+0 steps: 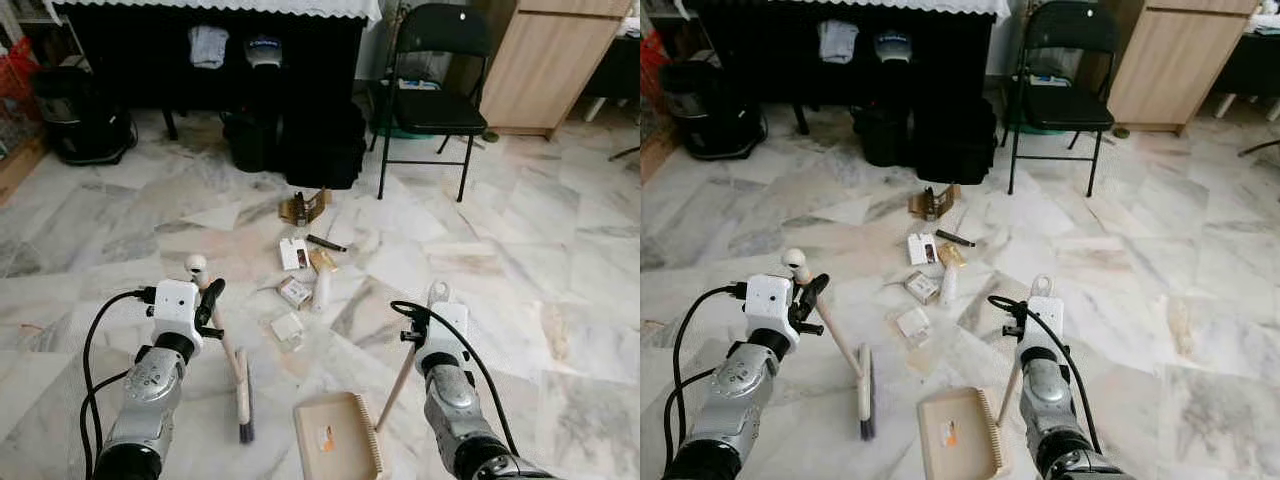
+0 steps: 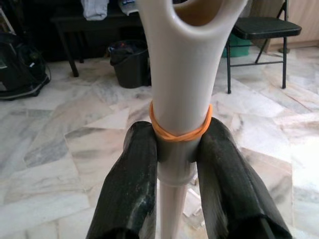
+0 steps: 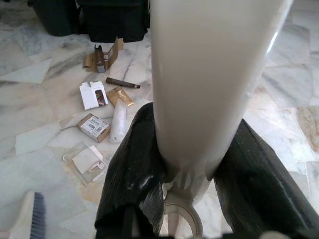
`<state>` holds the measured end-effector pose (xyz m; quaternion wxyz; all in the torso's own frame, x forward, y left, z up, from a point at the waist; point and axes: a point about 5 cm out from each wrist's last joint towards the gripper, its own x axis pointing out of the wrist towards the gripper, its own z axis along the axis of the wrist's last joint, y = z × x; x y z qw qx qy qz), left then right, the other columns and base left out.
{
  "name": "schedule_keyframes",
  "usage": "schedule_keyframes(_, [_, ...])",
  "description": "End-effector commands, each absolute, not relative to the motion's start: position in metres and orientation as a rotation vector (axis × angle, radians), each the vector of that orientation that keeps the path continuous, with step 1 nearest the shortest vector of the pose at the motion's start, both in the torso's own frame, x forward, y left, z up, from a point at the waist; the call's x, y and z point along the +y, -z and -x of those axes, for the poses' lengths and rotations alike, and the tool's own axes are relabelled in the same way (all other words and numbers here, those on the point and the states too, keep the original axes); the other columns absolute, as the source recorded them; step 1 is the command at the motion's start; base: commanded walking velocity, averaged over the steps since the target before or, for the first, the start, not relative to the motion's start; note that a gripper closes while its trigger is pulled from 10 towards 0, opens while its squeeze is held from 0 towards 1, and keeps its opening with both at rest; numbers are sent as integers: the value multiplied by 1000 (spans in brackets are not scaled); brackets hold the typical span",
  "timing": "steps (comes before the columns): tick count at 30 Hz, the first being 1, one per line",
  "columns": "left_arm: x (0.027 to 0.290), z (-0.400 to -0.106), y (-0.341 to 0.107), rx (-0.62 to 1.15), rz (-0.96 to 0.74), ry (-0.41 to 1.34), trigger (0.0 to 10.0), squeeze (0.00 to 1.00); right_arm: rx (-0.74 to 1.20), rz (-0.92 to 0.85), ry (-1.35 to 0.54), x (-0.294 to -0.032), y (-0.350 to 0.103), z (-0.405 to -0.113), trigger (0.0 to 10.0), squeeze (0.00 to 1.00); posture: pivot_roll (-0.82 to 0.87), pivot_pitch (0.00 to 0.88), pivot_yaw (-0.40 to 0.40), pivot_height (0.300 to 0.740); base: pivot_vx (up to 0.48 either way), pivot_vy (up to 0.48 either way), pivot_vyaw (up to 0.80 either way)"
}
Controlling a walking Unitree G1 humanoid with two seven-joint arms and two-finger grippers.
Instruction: Sweep floor
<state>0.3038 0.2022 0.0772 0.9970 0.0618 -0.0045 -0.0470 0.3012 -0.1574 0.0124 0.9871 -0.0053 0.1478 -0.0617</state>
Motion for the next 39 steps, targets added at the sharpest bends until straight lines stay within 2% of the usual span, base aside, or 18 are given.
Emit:
schedule_keyframes(1, [202,-305,-82,-38,-136,96,10000,0,319,13,138,-162,-9,-299,10000,0,114,66,-76,740,289,0,-763])
schedule_keyframes(6, [202,-305,-82,-38,-135,96,10000,0,316,17,136,-162,-9,-299,10000,0,115,66,-77,740,289,0,-673])
schedule_keyframes(39, [207,-305,-82,-34,-149,64,10000,0,319,28,115,-157,-8,-298,10000,0,114,66,-79,740,290,0,0])
